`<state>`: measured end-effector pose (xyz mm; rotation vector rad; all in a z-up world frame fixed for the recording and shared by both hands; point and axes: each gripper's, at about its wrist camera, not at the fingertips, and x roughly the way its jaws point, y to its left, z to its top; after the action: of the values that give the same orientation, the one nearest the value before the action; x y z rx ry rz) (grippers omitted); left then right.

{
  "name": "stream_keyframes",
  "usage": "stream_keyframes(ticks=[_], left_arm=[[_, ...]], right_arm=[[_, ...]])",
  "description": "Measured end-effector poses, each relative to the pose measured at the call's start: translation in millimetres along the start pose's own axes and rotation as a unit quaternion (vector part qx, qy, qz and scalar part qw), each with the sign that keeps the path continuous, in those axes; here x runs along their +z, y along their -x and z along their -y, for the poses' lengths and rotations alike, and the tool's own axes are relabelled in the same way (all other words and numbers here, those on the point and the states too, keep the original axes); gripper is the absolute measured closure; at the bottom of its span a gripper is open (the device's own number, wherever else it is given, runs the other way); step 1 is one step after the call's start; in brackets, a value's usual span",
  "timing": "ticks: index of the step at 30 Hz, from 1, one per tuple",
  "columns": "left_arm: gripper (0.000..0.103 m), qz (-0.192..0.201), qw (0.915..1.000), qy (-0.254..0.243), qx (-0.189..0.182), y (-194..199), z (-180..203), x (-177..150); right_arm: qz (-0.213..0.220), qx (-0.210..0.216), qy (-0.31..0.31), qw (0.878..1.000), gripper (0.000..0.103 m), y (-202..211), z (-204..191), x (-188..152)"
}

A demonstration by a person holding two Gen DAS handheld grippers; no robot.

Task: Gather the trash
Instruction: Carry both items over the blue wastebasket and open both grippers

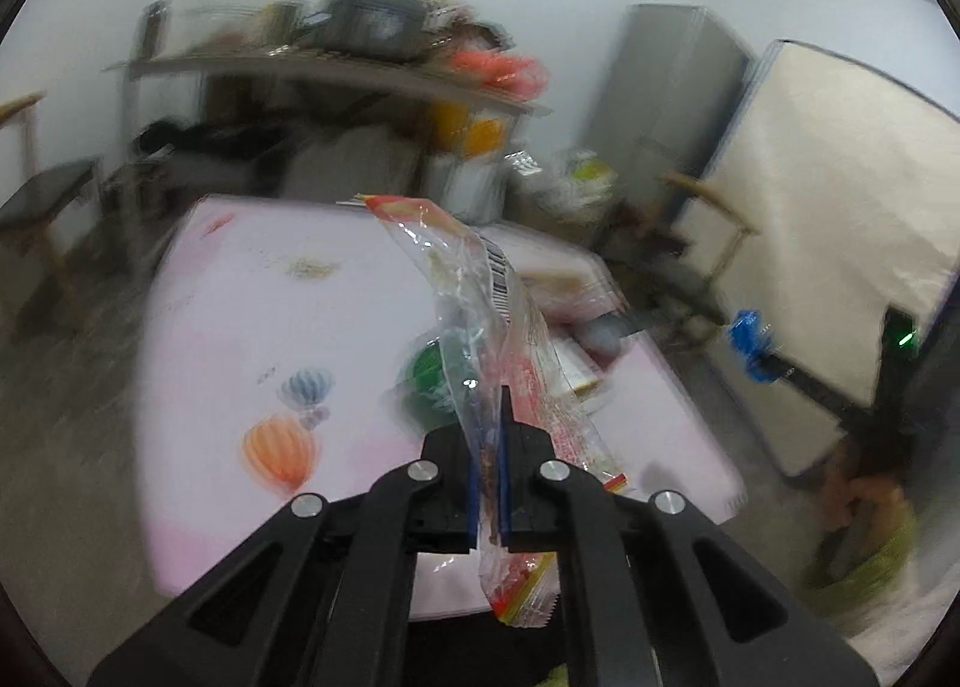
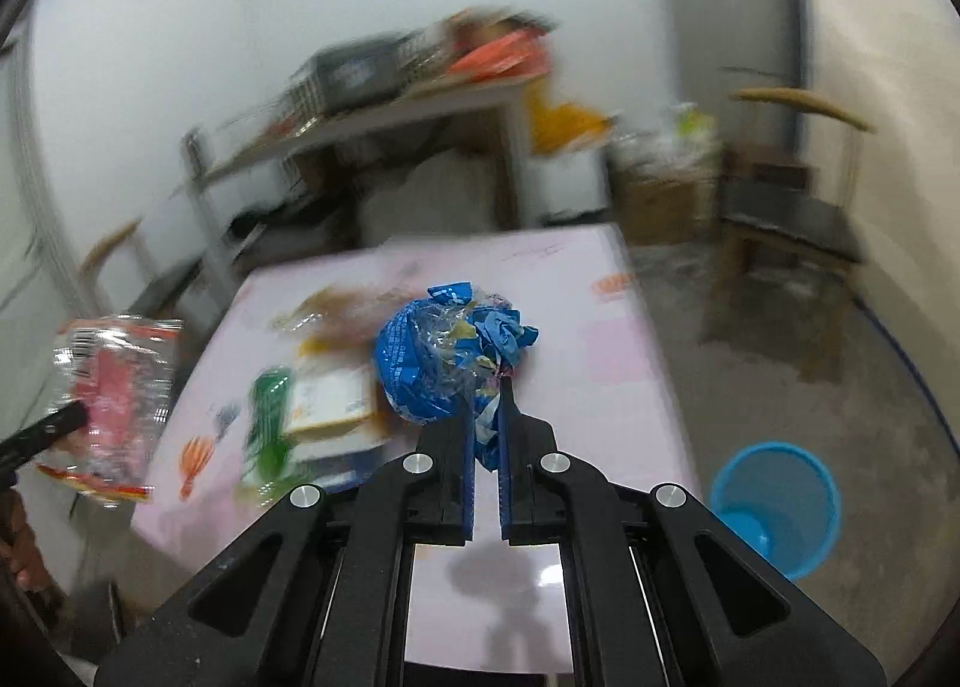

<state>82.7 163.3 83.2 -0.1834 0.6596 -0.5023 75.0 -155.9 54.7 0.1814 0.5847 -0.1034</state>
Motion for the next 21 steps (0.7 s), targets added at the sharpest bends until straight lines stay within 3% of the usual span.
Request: stream_keyframes(ticks=[3,7,10,11,16,21], left_arm=[[0.099,-0.008,0.9969,-0.035,-0.07,-24.6,46.9,31.2],[0.099,-0.058,0.9846,-0.087,-0.14,-83.5,123.6,56.4],[0.098,-0.13,0.9668,-0.135,-0.174,-156.1,195.6,59.4],[0.098,-0.173,0.9579,-0.136,-0.184,-189.4,220.4,56.2],[0.098,-0.307,0.9191,-0.17,-0.178,-321.7,313.4,20.8],[0.097,-0.381,0.8913,-0.201,-0.142,-427.8,370.1,-25.5]], right_arm=[[0.037,-0.051,-0.058,0.996,0.098,28.2,53.1,-1.3],[0.051,-0.113,-0.154,0.98,0.098,55.3,133.2,-25.8],[0.036,-0.125,-0.217,0.967,0.098,53.7,182.9,-52.1],[0.025,-0.125,-0.24,0.962,0.098,48.1,199.4,-61.4],[-0.033,-0.108,-0.333,0.936,0.098,0.6,265.6,-99.8],[-0.1,-0.089,-0.415,0.9,0.098,-75.6,337.2,-136.8]])
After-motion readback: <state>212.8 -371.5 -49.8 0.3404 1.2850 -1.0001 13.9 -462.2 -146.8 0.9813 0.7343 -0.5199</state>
